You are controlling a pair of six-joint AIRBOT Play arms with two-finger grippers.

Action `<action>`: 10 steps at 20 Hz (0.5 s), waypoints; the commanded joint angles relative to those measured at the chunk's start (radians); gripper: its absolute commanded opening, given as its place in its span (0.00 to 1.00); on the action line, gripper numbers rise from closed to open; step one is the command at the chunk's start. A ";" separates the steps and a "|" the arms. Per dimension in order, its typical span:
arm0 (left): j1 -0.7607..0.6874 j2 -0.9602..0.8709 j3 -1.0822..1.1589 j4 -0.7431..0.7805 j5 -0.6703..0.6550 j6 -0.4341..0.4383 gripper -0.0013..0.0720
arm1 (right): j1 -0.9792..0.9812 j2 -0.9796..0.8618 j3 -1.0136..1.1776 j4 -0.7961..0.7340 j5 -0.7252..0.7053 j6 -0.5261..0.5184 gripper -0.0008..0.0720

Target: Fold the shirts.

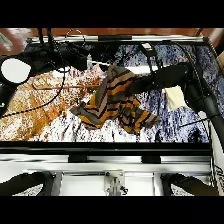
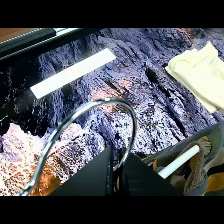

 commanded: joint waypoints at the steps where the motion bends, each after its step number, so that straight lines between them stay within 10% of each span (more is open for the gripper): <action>1: 0.001 0.000 0.001 0.005 0.000 0.000 0.09 | -0.001 0.050 0.000 -0.006 0.000 -0.012 0.11; 10: -0.009 0.003 0.001 0.007 -0.006 0.000 0.09 | -0.001 0.225 0.000 -0.114 0.159 0.000 0.11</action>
